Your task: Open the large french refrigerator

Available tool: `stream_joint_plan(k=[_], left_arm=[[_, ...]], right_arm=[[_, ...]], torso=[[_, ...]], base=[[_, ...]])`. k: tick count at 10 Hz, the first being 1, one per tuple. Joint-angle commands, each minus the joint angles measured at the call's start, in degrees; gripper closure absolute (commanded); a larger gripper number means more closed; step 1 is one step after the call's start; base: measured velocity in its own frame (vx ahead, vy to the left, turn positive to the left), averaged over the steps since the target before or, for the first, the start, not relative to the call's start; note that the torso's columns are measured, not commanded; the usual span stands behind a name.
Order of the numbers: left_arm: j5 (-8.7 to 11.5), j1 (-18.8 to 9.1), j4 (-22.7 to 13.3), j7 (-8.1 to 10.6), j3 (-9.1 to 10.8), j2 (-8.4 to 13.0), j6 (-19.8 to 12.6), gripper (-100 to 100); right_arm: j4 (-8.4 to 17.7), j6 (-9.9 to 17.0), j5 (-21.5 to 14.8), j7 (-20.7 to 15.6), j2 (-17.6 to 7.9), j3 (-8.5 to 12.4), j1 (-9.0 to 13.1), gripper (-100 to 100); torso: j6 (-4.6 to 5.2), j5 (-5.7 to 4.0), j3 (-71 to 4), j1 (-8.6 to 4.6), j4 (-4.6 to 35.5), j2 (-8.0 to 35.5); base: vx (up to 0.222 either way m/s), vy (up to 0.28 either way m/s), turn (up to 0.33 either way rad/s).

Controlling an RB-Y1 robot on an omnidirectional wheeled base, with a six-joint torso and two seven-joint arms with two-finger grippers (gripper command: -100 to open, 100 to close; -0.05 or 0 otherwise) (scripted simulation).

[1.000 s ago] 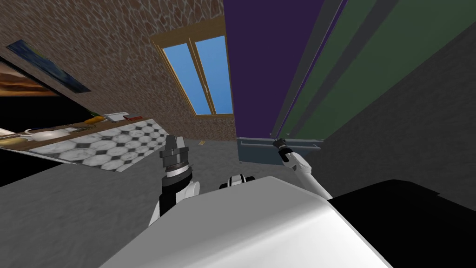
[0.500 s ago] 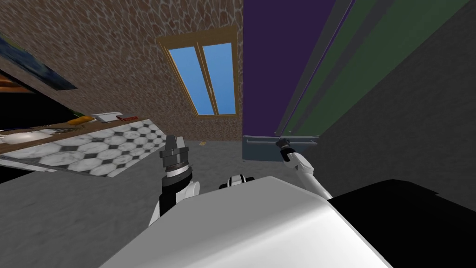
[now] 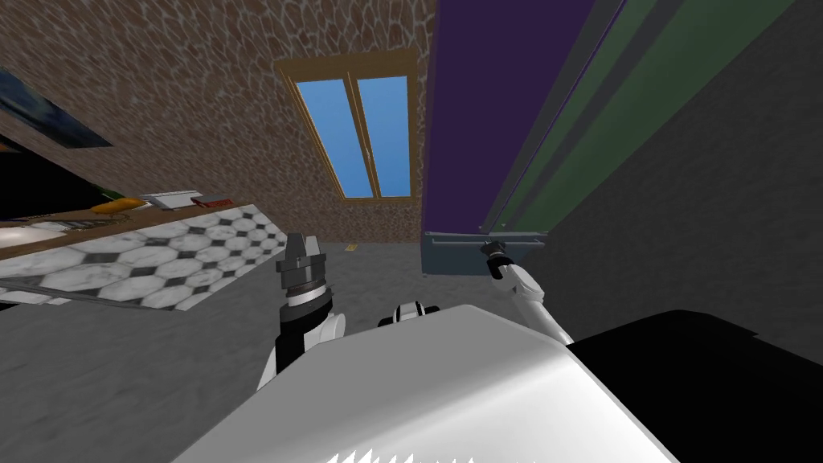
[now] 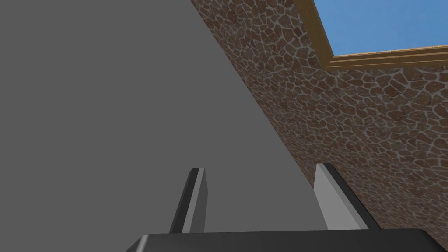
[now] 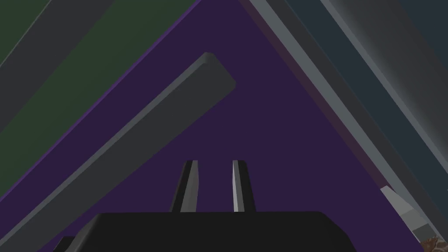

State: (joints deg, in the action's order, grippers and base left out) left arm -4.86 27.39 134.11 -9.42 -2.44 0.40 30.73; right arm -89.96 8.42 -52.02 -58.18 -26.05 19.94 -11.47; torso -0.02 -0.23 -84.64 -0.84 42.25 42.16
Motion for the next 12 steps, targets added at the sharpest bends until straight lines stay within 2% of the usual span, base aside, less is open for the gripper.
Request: stream_joint_plan(k=[1,4,9,10,11,12], left_arm=[[0.00,0.01,0.00,0.00,0.01,0.01,0.00,0],[0.00,0.01,0.00,0.00,0.01,0.01,0.00,0],[0.00,0.01,0.00,0.00,0.01,0.01,0.00,0],[0.00,0.01,0.00,0.00,0.01,0.01,0.00,0],[0.00,0.01,0.00,0.00,0.00,0.00,0.00,0],[0.00,0.00,0.00,0.00,-0.01,-0.01,0.00,0]], right_arm=[[0.14,-1.14,0.26,0.04,-0.68,-1.17,0.43,-100],[0.10,-3.02,0.47,0.18,-1.36,-2.53,0.59,-100],[0.05,-6.37,0.85,0.43,-2.55,-4.94,0.87,-100],[0.32,-5.94,0.75,0.38,-2.39,-4.65,1.09,-100],[2.05,-5.51,0.92,0.48,-2.68,-4.24,2.42,-100],[1.19,-5.59,0.97,0.48,-2.80,-4.68,1.86,-100]], torso=[[0.03,-0.01,-0.02,0.08,-0.01,-0.03],[0.02,0.27,0.12,0.95,0.05,0.20],[0.01,0.25,0.08,0.92,0.03,0.14],[0.03,0.24,0.10,0.88,0.04,0.18],[0.04,0.30,0.10,1.16,0.04,0.16],[-0.03,0.32,0.02,1.12,0.01,0.03]], base=[[0.041,-0.200,0.074],[0.013,-0.195,0.085],[0.014,-0.203,0.093],[-0.005,-0.089,0.018],[0.027,-0.060,0.162],[0.018,-0.038,0.052]])
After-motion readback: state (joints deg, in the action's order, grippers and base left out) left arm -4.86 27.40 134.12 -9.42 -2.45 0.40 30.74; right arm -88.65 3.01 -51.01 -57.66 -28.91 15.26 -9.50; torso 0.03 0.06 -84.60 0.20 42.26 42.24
